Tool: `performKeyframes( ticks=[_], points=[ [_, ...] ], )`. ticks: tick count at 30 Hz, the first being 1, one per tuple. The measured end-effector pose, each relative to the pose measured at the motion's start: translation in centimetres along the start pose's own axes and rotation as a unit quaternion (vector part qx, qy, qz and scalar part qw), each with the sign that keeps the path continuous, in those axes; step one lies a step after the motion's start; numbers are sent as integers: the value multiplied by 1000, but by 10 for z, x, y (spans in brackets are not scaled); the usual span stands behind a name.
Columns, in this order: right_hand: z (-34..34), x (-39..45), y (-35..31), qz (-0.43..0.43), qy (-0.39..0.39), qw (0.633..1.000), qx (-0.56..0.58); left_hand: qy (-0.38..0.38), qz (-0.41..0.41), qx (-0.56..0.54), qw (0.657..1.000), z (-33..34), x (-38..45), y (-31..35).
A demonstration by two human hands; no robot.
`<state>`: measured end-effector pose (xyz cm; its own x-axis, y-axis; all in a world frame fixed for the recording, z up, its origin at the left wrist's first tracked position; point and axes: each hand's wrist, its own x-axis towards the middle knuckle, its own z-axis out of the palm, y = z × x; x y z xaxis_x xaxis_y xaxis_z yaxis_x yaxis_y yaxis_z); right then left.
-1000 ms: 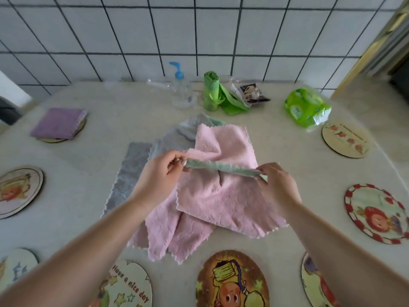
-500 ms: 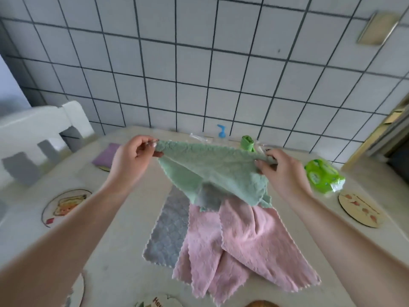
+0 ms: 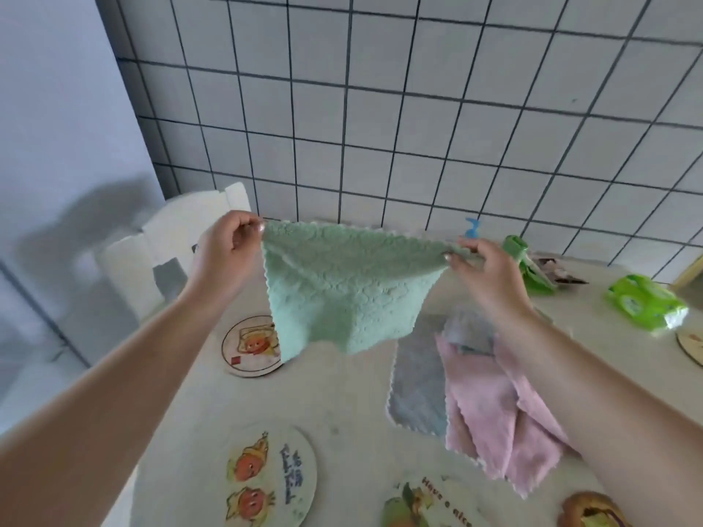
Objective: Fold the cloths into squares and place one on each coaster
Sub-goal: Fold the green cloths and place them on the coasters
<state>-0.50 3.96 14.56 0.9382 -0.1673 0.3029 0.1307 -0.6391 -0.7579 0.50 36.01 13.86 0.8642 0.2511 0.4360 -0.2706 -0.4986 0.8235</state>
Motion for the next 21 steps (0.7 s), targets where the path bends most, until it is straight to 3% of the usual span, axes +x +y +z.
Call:
performKeyframes(
  ticks=[5, 9, 14, 21],
  points=[
    [28, -76, 2, 45, -45, 995, 80, -48, 5, 12, 999, -38, -51, -47],
    [52, -138, 24, 109, -118, 986, 46, -112, -15, 72, 991, -51, -115, -86],
    [77, -193, 54, 198, -193, 961, -5, -211, -118, 76, 967, -51, -181, -137],
    [100, -202, 84, 258, -270, 927, -33, -256, -244, 124, 927, -38, -208, -163]
  ],
)
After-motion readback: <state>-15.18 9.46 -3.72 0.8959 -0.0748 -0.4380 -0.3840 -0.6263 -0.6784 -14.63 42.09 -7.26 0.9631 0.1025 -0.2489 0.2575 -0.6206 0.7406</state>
